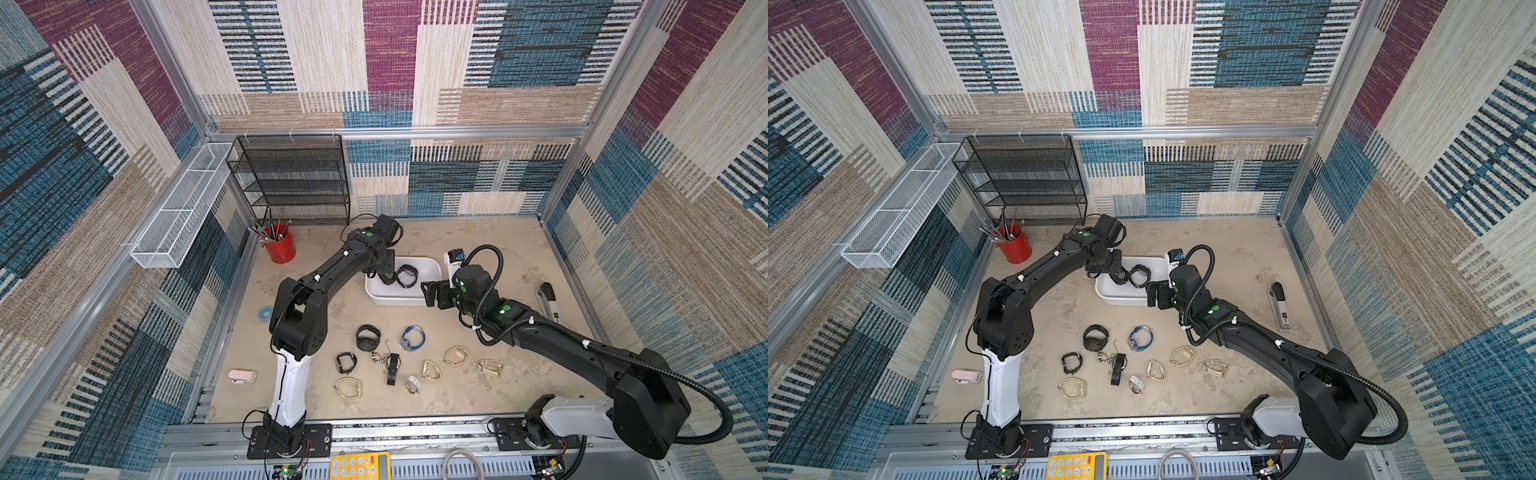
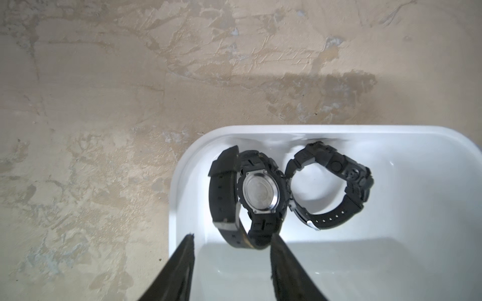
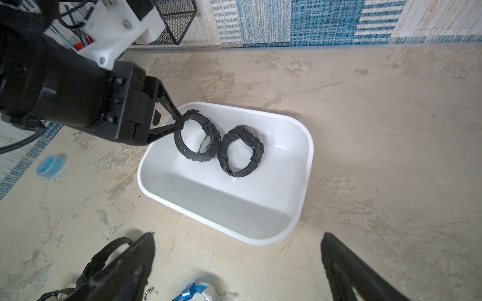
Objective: Put the watch into the storage box
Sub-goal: Place the watch in the storage box.
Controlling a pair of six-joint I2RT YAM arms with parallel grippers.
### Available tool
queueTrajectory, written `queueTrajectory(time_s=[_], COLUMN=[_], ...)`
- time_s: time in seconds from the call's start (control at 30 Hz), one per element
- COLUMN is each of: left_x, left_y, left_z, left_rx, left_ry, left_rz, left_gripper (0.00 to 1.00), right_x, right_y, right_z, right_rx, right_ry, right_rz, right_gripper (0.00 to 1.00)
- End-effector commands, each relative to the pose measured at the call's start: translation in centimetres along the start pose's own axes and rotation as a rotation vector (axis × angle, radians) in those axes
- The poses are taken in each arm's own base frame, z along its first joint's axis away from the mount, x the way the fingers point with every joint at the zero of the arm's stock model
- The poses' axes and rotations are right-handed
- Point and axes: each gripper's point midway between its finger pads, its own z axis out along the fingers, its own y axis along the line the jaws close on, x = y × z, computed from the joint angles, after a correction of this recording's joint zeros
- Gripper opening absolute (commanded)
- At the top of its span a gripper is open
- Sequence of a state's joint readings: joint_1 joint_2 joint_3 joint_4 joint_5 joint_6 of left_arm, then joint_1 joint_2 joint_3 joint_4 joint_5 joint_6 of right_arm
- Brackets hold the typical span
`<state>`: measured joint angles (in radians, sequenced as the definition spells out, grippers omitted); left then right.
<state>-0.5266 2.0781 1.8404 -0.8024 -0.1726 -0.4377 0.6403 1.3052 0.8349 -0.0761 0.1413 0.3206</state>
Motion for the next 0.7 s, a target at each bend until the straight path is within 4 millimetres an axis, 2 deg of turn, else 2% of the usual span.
queueTrajectory(time_s=[0.0,0.13,0.23,0.37,0.5,0.67], left_x=[0.1,0.4,1.4,3.5,5.5,6.8], left_y=[-0.8,-1.8,-2.2,-2.0,-1.1,-0.6], left_z=[-1.4,-3.5,-5.1,-6.6,-7.0,-7.7], left_rx=[0.073,0.192,0.283,0.375,0.4,0.43], left_ry=[-0.01,-0.071,-0.127,-0.194,-0.22,-0.251], left_rz=[-0.018,-0.014,-0.005,0.0,-0.008,-0.02], left_gripper=[0.62,0.77,0.83,0.88,0.91,0.96], right_x=[-1.0,-0.9,-0.7,-0.2,0.0,0.6], right_y=[0.2,0.2,0.2,0.3,0.4,0.3], right_z=[-0.2,0.0,0.2,0.6,0.9,1.1], right_rx=[-0.002,-0.004,-0.003,-0.004,-0.01,0.0], right_ry=[-0.033,-0.028,-0.02,-0.001,0.016,0.044], right_rz=[0.01,0.014,0.018,0.02,0.026,0.038], right_gripper=[1.0,1.0,0.99,1.0,1.0,1.0])
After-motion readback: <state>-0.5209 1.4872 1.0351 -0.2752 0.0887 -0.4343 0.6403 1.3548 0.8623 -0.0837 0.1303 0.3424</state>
